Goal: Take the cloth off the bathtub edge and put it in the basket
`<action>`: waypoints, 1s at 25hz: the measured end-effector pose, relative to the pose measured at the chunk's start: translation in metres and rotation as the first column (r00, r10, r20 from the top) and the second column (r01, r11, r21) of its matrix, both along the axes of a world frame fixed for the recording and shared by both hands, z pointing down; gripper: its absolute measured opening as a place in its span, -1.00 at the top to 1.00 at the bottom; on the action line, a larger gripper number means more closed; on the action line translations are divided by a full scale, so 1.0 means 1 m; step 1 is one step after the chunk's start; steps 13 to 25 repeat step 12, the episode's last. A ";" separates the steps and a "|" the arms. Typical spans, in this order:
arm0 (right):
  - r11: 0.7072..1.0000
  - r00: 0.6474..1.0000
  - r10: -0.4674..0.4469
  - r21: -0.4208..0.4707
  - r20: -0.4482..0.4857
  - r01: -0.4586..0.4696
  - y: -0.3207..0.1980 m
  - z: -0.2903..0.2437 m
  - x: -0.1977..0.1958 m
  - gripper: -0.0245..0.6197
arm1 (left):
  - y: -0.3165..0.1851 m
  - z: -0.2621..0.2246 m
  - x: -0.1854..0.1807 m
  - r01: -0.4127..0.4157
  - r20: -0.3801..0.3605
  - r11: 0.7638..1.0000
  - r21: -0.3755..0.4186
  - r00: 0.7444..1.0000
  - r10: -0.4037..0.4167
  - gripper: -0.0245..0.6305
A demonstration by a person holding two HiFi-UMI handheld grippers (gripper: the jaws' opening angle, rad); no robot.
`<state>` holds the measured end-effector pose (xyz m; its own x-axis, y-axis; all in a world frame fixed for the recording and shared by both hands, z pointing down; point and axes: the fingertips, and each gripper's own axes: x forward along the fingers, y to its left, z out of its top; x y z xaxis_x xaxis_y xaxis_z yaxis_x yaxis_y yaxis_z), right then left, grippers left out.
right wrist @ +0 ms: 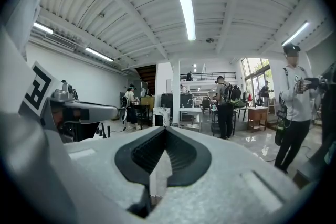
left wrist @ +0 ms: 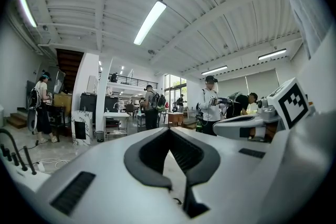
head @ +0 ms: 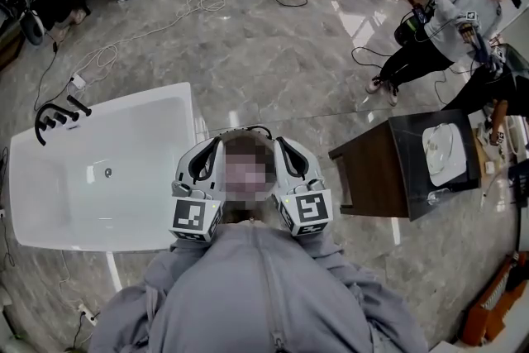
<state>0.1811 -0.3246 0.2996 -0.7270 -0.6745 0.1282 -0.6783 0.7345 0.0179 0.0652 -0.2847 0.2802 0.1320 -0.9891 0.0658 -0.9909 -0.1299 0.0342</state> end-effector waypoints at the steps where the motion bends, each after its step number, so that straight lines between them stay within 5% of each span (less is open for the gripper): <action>1: 1.000 1.000 0.001 0.001 -0.001 -0.001 0.000 0.000 0.001 0.91 | 0.000 0.000 0.001 -0.003 0.001 1.000 0.000 1.000 0.003 0.91; 25: 1.000 1.000 0.006 0.000 -0.004 -0.006 -0.003 0.004 0.003 0.91 | -0.003 0.010 0.007 -0.024 0.015 1.000 -0.009 1.000 0.024 0.91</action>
